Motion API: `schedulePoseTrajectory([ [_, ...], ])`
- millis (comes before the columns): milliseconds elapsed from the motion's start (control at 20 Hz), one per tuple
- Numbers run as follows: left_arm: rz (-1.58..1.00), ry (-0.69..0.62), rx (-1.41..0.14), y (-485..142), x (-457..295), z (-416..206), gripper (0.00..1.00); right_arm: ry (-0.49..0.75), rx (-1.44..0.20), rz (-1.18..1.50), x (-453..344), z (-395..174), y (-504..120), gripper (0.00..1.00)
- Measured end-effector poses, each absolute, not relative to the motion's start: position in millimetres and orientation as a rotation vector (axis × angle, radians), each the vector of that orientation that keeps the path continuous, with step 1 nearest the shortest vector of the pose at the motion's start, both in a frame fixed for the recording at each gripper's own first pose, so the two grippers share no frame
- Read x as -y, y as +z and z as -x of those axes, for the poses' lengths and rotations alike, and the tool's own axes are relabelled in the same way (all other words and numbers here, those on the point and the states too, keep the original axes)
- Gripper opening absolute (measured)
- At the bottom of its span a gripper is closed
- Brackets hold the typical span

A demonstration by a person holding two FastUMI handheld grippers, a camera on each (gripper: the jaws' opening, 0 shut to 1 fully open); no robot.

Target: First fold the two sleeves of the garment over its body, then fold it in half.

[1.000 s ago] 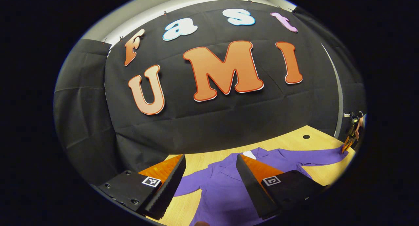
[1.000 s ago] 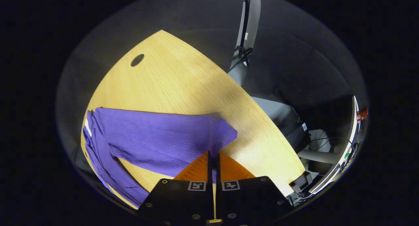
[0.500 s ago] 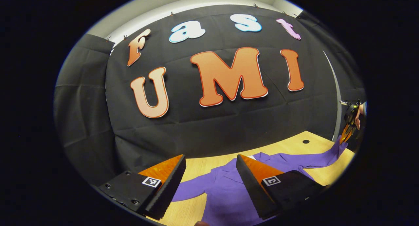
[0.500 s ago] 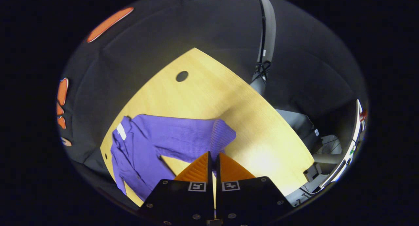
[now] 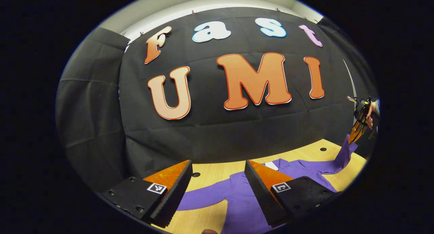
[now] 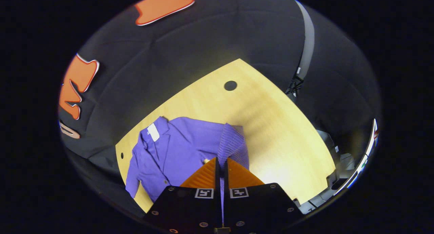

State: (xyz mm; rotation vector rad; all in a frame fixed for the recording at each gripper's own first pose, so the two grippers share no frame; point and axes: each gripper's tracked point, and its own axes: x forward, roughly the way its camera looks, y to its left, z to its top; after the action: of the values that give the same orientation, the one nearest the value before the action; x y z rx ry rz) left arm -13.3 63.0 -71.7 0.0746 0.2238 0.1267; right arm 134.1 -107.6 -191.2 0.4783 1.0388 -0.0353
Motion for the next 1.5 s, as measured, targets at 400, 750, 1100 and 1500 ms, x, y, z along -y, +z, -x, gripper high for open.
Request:
schedulePoseTrajectory([
  [400, -0.070, 0.206, -0.213, -71, -126, 24, 0.96, 0.148, -1.000, -0.414, -6, -154, -145, 0.03],
  [750, -0.061, 0.279, -0.258, -90, -187, 36, 0.96, 0.300, -1.017, -0.344, -121, -156, -131, 0.03],
  [1100, -0.082, 0.323, -0.303, -108, -240, 42, 0.96, 0.437, -1.076, -0.304, -230, -142, -145, 0.03],
  [1500, -0.077, 0.323, -0.368, -137, -263, 33, 0.97, 0.515, -1.145, -0.339, -293, -127, -163, 0.08],
])
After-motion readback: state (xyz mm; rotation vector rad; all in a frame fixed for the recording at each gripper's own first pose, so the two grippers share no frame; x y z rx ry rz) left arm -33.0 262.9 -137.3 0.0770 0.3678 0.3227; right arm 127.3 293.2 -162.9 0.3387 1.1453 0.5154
